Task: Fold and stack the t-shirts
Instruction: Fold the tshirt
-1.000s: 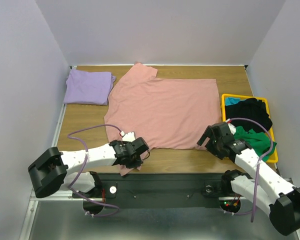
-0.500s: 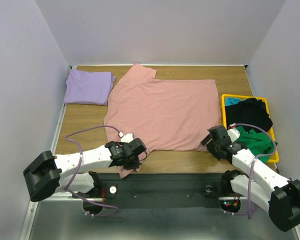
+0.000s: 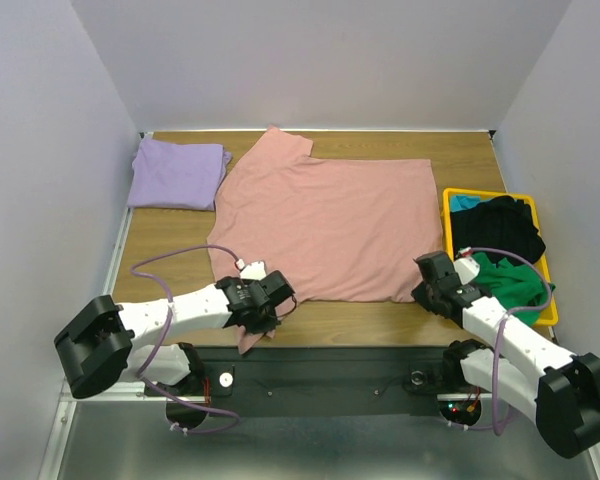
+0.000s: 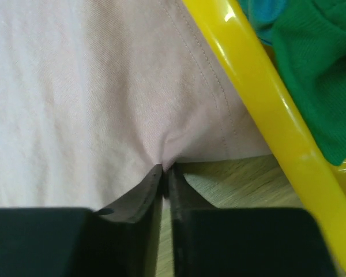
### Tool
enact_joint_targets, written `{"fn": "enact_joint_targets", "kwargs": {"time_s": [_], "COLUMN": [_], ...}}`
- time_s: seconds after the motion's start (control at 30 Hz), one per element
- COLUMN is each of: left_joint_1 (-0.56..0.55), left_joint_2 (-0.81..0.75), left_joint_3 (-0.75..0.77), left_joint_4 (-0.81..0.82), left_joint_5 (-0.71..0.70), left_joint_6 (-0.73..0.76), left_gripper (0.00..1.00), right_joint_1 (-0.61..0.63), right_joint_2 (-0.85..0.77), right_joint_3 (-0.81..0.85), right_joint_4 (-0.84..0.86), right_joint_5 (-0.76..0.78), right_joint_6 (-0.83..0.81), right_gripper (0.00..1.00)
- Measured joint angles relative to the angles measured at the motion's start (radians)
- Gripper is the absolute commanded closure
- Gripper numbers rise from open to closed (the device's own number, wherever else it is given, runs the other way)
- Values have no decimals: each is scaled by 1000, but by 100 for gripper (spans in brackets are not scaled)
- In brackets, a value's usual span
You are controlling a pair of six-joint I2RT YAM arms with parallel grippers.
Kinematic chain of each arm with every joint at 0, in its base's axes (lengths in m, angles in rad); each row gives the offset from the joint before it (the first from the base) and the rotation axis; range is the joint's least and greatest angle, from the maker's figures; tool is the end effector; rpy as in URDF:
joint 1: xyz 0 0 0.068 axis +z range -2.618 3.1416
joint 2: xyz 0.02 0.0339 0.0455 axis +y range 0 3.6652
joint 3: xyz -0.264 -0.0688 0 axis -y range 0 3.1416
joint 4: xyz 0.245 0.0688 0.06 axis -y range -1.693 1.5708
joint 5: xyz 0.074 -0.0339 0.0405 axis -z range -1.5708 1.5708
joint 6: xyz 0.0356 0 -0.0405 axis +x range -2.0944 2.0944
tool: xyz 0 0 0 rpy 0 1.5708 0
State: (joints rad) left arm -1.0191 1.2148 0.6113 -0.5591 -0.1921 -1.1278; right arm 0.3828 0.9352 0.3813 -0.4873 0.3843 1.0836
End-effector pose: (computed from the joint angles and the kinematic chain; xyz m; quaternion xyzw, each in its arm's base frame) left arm 0.1143 -0.1727 0.1713 -0.0724 0.9722 -0.1325 0.1788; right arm 0.1509 0.0464 0.1558 0.3722 0.8727 0.0350 0.3142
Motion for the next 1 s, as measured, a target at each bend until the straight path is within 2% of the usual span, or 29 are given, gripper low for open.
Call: {"fn": "enact_joint_targets", "kwargs": {"time_s": [0.07, 0.2, 0.43, 1.0], "left_joint_1": [14, 43, 177, 373], "left_joint_2": [-1, -1, 36, 250], "left_joint_3": [11, 45, 126, 444], "left_joint_4": [-6, -5, 19, 51], "left_joint_5": [-5, -14, -29, -169], "left_joint_6": [11, 57, 167, 425], "left_gripper": [100, 100, 100, 100], "right_joint_1": [0, 0, 0, 0], "right_joint_2": [-14, -39, -24, 238], "right_joint_3": [0, 6, 97, 388], "right_joint_4": [0, 0, -1, 0], "right_joint_5": [-3, -12, -13, 137], "right_joint_6": [-11, -42, -107, -226], "right_gripper": [100, 100, 99, 100]}}
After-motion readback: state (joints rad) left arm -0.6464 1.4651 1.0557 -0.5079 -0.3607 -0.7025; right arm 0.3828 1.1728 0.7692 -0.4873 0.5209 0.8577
